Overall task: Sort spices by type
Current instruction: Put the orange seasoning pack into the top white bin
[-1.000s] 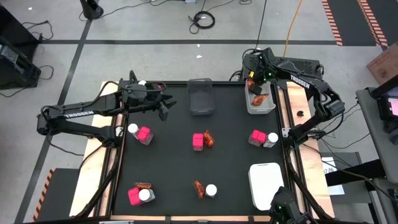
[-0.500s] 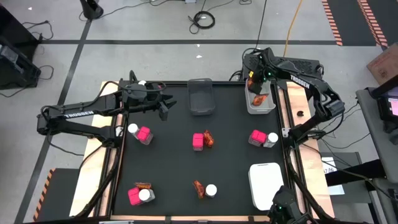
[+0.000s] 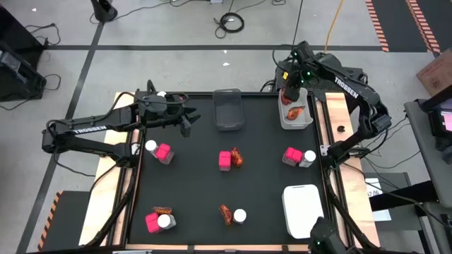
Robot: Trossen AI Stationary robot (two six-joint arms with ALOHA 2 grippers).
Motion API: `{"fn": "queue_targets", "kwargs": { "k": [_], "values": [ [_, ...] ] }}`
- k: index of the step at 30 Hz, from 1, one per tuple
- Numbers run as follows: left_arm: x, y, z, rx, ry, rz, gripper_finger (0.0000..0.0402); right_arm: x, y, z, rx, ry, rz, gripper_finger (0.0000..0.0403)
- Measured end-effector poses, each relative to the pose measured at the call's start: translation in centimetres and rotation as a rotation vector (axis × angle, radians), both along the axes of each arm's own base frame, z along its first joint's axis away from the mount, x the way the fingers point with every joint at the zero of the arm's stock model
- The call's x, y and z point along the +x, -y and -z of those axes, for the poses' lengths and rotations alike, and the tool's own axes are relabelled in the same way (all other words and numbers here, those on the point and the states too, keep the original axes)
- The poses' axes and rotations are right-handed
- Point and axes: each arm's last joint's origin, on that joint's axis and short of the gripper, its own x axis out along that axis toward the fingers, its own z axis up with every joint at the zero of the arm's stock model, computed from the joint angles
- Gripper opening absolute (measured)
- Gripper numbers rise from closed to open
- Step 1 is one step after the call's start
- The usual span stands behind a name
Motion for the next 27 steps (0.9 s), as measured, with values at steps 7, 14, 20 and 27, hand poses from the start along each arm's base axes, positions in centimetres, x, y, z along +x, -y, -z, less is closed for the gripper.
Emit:
{"fn": "queue_targets", "kwargs": {
  "k": [7,14,20,27],
  "values": [
    [0.0,0.1,0.0,0.001,-0.003,0.041,0.0183,0.3,-2.7,0.7,0.210,-0.090,-0.084,0.0157],
    [0.0,0.1,0.0,0.001,-0.003,0.042,0.0183,0.1,-3.3,2.5,0.207,-0.236,-0.146,0.0157],
    [0.0,0.1,0.0,0.003,-0.005,0.044,0.0183,-0.3,-3.4,4.2,0.189,-0.339,-0.178,0.0157],
    [0.0,0.1,0.0,0.005,-0.006,0.045,0.0183,-0.3,-3.4,5.4,0.187,-0.342,-0.192,0.0157]
  ]
}}
